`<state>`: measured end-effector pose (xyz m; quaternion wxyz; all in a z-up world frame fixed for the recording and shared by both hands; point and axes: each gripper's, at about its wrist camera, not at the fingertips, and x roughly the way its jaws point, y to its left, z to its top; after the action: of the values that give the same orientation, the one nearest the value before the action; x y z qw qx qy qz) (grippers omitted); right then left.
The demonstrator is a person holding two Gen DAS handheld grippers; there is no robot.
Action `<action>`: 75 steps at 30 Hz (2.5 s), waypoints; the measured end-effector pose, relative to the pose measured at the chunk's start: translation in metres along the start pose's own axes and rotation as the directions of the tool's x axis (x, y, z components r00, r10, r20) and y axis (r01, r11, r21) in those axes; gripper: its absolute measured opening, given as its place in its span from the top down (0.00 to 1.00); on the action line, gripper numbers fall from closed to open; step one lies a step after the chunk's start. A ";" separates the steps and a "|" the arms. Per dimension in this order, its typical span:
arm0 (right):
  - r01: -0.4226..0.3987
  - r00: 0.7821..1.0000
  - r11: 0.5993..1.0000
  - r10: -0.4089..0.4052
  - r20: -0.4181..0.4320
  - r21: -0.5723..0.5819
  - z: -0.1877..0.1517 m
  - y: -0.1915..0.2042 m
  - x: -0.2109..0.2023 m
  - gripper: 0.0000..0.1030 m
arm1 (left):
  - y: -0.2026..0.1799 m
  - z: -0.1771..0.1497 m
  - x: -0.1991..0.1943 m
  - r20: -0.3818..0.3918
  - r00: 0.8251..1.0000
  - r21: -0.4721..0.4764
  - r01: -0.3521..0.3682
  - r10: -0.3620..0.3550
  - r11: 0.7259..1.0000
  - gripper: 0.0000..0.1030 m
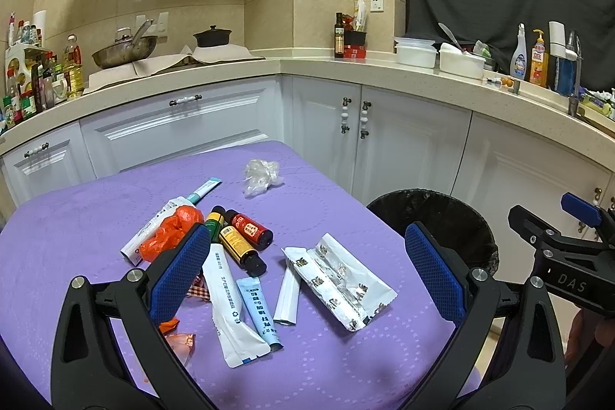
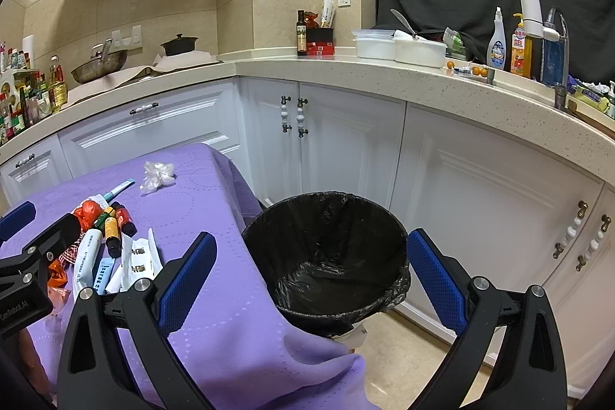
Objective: Collect trash
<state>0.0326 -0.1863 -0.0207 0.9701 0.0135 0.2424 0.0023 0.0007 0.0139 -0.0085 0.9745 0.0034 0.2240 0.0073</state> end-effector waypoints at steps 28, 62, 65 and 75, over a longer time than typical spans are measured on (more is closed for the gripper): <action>0.001 1.000 1.000 -0.001 -0.004 0.000 0.000 -0.005 0.000 0.06 | 0.001 -0.002 0.001 -0.006 1.000 -0.001 -0.007 0.007 1.000 0.04; 0.003 1.000 1.000 -0.003 -0.004 -0.001 0.001 -0.005 0.001 0.06 | 0.003 -0.005 0.001 -0.010 1.000 -0.003 -0.009 0.009 1.000 0.04; 0.001 1.000 1.000 -0.001 -0.006 0.000 0.001 -0.003 0.002 0.06 | 0.005 -0.006 0.002 -0.013 1.000 -0.004 -0.012 0.011 1.000 0.04; -0.056 0.998 0.998 0.055 -0.039 -0.021 -0.010 0.013 0.013 0.06 | 0.033 -0.020 -0.001 -0.045 0.997 -0.017 -0.064 0.063 0.998 0.04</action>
<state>0.0395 -0.1734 -0.0352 0.9649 0.0096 0.2605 0.0322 -0.0094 0.0470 -0.0255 0.9686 0.0015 0.2454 0.0402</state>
